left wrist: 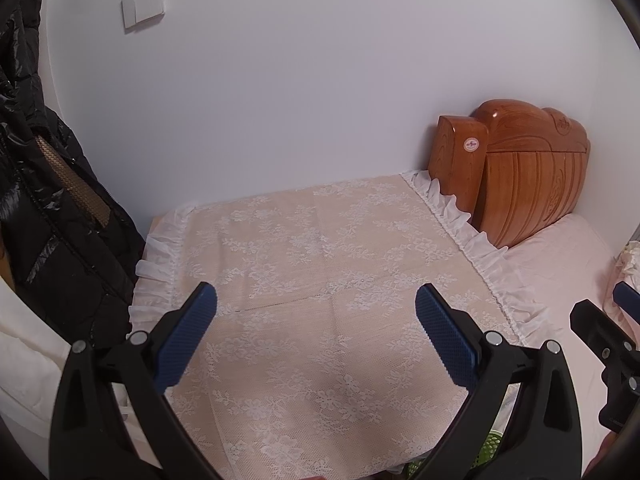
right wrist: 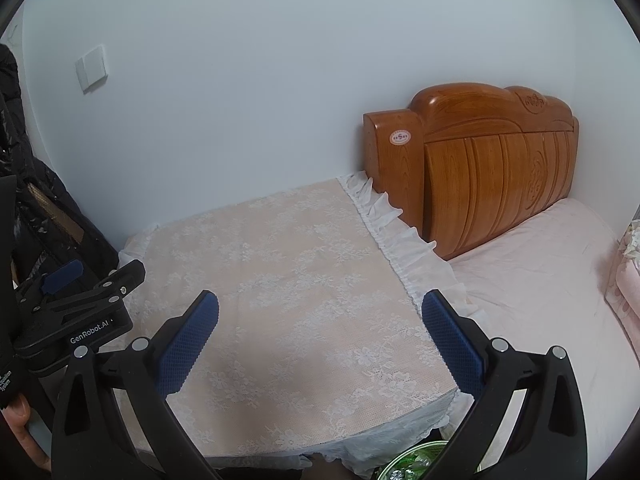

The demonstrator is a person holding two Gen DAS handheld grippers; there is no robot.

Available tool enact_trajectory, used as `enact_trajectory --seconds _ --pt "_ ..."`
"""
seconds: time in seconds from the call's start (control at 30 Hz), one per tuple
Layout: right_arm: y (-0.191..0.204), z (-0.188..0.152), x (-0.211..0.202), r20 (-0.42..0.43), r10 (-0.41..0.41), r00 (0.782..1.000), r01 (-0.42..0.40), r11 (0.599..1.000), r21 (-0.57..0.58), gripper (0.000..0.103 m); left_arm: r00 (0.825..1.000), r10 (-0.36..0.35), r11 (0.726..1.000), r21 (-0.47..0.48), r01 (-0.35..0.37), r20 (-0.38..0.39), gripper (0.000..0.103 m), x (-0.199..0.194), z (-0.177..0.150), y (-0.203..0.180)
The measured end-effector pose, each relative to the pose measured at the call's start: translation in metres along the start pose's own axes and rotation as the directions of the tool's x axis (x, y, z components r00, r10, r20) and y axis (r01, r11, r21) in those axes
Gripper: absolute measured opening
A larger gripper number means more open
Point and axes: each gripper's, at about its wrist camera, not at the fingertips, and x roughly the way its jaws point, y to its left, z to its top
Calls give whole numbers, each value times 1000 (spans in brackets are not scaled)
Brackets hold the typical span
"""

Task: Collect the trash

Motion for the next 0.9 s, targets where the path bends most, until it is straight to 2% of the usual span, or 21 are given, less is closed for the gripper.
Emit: enact_trajectory --seconds 0.9 --pt "6 -2 -4 1 -7 1000 7 1000 -9 101 1000 -28 1000 9 28 -14 95 1 0 2"
